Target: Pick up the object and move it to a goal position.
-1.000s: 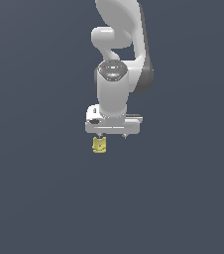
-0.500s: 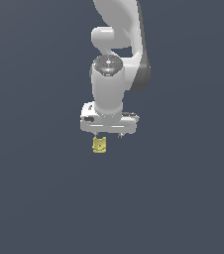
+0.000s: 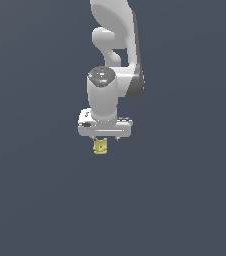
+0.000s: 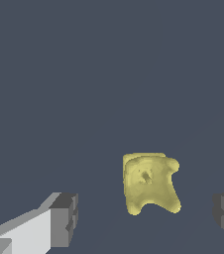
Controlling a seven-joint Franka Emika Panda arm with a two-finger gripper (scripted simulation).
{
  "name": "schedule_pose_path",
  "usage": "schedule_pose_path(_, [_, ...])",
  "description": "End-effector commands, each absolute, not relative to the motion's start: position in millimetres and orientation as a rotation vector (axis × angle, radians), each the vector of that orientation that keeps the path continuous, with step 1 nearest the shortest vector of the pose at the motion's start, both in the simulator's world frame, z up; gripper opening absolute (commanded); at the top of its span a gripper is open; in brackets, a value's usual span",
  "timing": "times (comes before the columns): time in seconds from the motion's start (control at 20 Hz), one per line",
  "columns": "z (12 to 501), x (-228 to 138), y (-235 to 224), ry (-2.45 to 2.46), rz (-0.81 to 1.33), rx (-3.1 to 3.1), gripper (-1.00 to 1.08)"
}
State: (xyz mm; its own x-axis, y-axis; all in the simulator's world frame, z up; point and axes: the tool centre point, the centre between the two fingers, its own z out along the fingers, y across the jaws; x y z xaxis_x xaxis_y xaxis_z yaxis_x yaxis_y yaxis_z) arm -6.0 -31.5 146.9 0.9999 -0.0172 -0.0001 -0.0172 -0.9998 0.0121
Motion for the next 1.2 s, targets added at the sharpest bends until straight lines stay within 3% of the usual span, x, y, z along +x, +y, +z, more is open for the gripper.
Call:
schedule_pose_path(0.0, [131,-12,-40,-0.009,-0.001,3.133,1.00])
schedule_pose_path(1.15, [63,-34,-63,0.042,-0.001,3.141,1.00])
